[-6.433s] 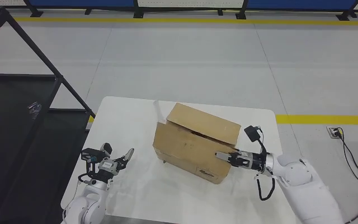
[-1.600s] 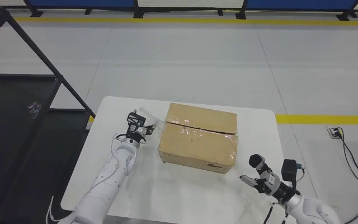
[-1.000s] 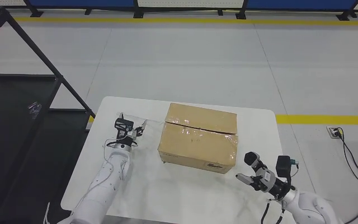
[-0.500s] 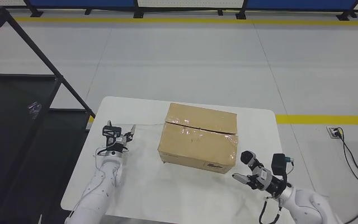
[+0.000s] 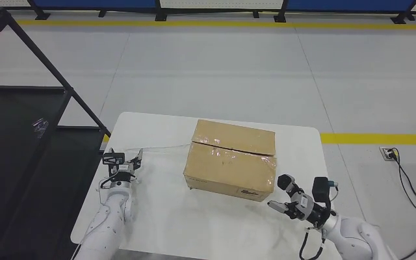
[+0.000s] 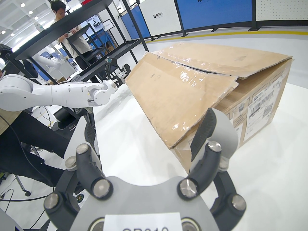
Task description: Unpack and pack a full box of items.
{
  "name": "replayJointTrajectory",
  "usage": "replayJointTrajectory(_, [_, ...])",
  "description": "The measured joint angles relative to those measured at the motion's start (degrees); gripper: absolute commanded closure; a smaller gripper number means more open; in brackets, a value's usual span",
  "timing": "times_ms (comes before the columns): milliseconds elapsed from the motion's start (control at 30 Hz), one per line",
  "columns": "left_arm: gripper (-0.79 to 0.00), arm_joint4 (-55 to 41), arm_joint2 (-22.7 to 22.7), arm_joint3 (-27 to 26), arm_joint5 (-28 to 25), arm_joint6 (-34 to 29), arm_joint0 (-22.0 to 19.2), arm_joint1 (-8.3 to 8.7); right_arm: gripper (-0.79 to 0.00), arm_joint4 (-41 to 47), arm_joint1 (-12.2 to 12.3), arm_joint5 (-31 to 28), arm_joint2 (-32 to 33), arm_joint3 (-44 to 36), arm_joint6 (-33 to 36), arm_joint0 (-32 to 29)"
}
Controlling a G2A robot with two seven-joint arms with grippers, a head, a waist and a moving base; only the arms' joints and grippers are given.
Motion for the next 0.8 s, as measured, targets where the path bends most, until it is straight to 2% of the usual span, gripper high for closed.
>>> replayJointTrajectory(533, [-0.785, 0.4, -2.3, -4.9, -0.1, -1.1, 6.8, 1.45, -0.785, 0.2, -0.1, 0.1, -1.0, 0.5, 0.5, 1.1])
replayJointTrajectory(800, [-0.785, 0.1, -4.6, -10.1, -2.5, -1.2, 10.3, 2.58, -0.785, 0.2, -0.2, 0.0, -1.5, 0.6, 0.6, 1.6])
